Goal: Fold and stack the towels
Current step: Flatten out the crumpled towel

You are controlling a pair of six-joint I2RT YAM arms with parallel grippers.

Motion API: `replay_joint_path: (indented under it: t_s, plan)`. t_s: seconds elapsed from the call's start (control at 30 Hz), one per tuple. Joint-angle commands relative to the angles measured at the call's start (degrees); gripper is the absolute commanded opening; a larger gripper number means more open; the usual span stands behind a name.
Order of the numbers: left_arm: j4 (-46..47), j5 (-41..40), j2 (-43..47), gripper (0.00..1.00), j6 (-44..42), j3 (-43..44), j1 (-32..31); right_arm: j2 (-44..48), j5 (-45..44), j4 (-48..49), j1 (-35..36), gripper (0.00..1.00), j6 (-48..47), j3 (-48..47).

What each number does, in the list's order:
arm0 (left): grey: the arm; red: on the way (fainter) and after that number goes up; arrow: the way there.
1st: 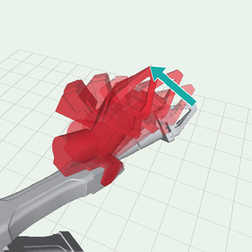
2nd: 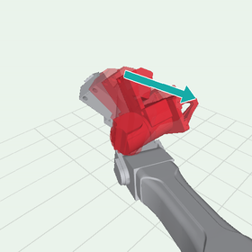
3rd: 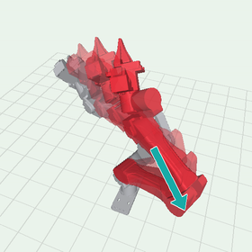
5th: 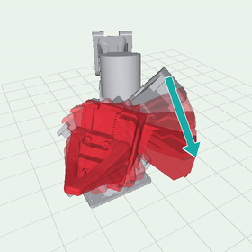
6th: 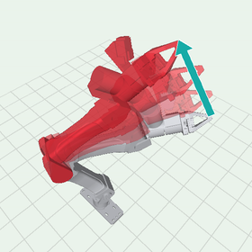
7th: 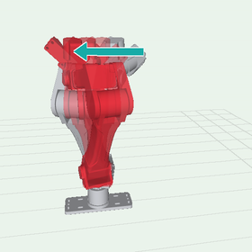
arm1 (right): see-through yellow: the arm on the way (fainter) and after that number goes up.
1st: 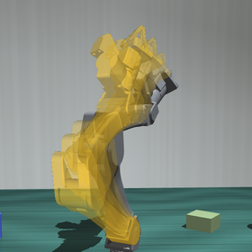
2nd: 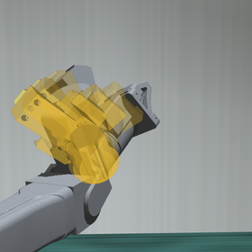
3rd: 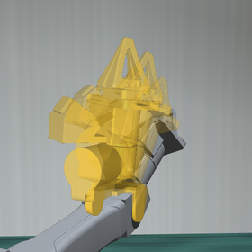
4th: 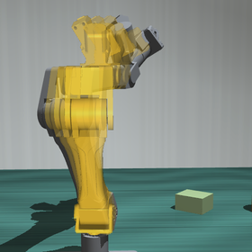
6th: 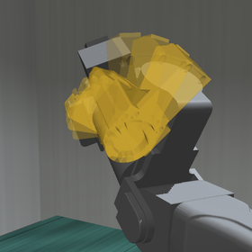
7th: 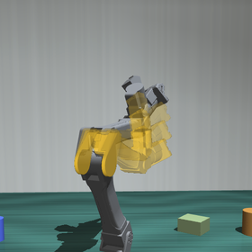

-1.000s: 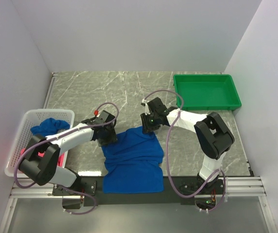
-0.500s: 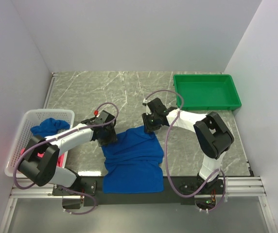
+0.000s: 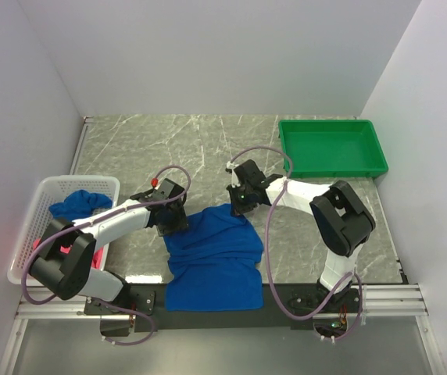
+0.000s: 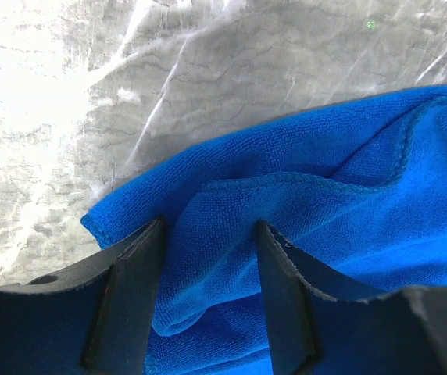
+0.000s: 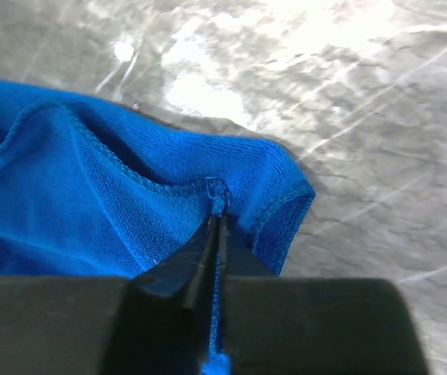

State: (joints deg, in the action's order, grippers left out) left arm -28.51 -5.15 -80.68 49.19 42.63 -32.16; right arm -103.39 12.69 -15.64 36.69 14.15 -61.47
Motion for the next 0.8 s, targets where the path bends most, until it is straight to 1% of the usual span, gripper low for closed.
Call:
replay_joint_path:
  t_s: [0.0,0.03,0.2,0.33,0.4,0.5,0.63,0.77]
  plan:
    - [0.83,0.84,2.20,0.56,0.21,-0.18,-0.09,2.23,0.94,1.31,0.67,0.02,-0.18,-0.75]
    - [0.83,0.75,2.29,0.56,0.38,-0.27,-0.09,3.28,0.41,1.14,0.67,0.00,-0.35,-0.93]
    - [0.48,0.40,2.64,0.55,0.12,0.26,-0.09,6.88,-4.24,-1.76,0.67,0.00,-2.28,-2.95]
    - [0.65,0.84,2.73,0.55,0.12,0.17,-0.18,7.42,-2.86,-2.91,0.58,0.14,-2.99,-3.48]
    - [0.83,1.10,2.81,0.55,0.21,0.08,-0.27,7.07,-1.27,-2.47,0.67,0.17,-2.46,-3.30]
    - [0.91,1.45,2.81,0.55,0.21,0.08,-0.27,6.19,1.28,-1.15,0.84,0.18,-1.59,-2.87]
    - [0.83,1.37,3.08,0.55,0.21,-0.18,-0.44,4.52,1.55,-0.97,1.02,0.29,-1.41,-2.95]
    - [0.91,1.28,3.17,0.55,0.29,-0.71,-0.44,3.46,1.90,-0.27,0.93,0.31,-1.15,-2.51]
